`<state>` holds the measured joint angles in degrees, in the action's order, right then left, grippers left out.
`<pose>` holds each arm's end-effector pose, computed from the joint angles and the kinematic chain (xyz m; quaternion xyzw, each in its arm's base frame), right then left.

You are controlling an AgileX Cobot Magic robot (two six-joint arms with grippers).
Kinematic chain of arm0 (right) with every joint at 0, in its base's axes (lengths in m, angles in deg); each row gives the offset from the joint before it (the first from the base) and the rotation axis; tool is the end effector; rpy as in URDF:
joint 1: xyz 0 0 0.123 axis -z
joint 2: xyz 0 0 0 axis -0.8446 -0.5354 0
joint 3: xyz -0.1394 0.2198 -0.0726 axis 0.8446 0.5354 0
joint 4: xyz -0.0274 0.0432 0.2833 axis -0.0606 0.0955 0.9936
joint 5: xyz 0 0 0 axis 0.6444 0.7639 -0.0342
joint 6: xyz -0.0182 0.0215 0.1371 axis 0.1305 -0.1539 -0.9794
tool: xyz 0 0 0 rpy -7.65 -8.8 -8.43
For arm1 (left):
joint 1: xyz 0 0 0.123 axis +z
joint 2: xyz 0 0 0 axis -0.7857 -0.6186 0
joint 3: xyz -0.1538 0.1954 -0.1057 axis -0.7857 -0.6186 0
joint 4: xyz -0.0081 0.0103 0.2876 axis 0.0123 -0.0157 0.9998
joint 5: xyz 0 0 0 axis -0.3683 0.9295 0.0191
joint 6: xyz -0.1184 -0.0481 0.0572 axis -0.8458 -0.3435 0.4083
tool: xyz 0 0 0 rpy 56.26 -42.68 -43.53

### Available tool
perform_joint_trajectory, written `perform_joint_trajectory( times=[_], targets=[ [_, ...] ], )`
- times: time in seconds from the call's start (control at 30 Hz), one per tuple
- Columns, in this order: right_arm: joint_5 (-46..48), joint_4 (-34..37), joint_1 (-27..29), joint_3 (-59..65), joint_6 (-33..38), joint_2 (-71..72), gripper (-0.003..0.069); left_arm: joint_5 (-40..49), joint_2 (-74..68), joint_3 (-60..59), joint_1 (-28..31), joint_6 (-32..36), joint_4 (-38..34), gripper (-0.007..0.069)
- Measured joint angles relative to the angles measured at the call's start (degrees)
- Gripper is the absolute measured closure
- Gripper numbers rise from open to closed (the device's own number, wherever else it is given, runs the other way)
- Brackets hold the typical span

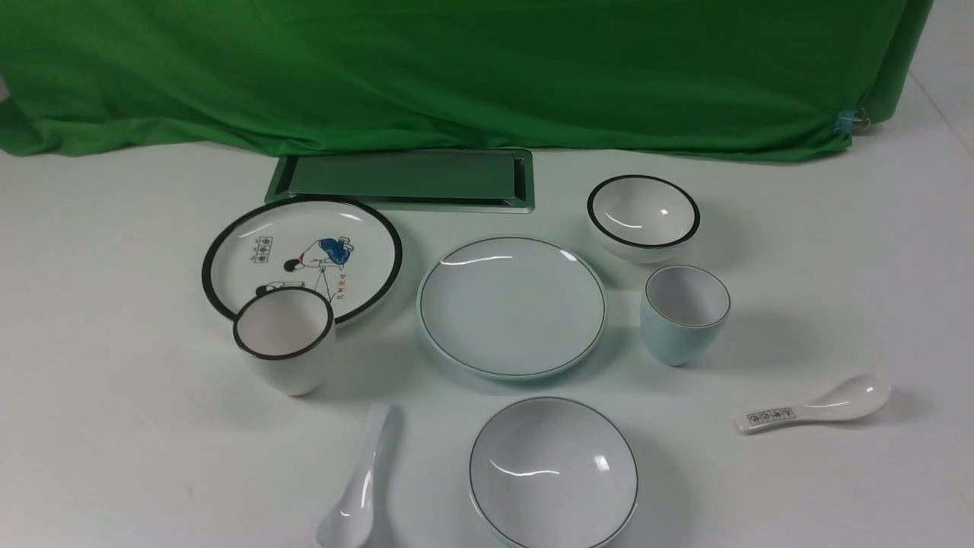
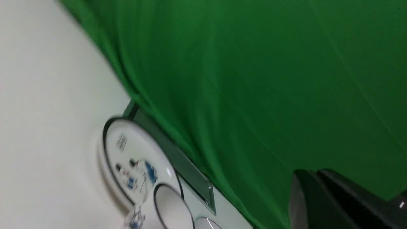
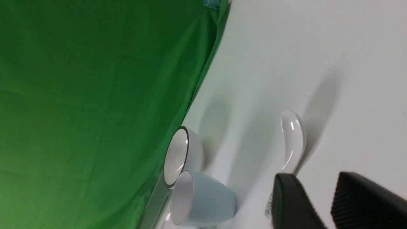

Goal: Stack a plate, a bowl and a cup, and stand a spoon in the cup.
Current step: Use the left arm to grab a blue rice bowl

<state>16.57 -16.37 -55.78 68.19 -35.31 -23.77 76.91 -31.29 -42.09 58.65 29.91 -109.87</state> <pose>0.1563 -0.0045 0.1864 0.4238 0.6158 0.3611 0.5575 0.1434 0.0017 0.2732 -0.2629 0.6097 -0.2903 0.6892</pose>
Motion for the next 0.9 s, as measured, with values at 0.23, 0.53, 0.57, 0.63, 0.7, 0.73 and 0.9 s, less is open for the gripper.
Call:
perform_joint_trajectory(
  times=[0.23,0.53,0.57,0.63,0.7,0.73,0.9],
  targets=[
    [-12.09,0.00,-0.27,-0.13,12.79,-0.81,0.0445,24.15,-17.30,20.00,0.00,12.12,12.55,0.0653],
    [-4.51,-0.02,-12.27,-16.05,44.02,-16.94,0.0646,43.60,-43.73,38.08,-9.56,28.03,18.83,0.0653],
    [-1.42,-0.08,-14.27,-19.04,48.05,-19.67,0.0646,44.62,-46.46,39.35,-12.58,28.08,19.54,0.0653],
    [4.91,-0.07,-17.81,-24.42,54.53,-24.77,0.0646,46.13,-51.44,41.27,-18.49,28.31,20.69,0.0653],
    [11.28,-0.07,-21.25,-29.40,59.75,-29.90,0.0646,46.70,-56.51,42.99,-25.31,28.49,21.92,0.0650],
    [14.58,-0.07,-23.09,-31.89,61.85,-32.65,0.0646,46.65,-59.42,43.69,-28.58,28.21,22.67,0.0645],
    [26.99,-0.07,-32.28,-40.84,66.25,-43.40,0.0645,41.88,-73.01,46.94,-40.06,21.19,26.01,0.0590]
  ],
)
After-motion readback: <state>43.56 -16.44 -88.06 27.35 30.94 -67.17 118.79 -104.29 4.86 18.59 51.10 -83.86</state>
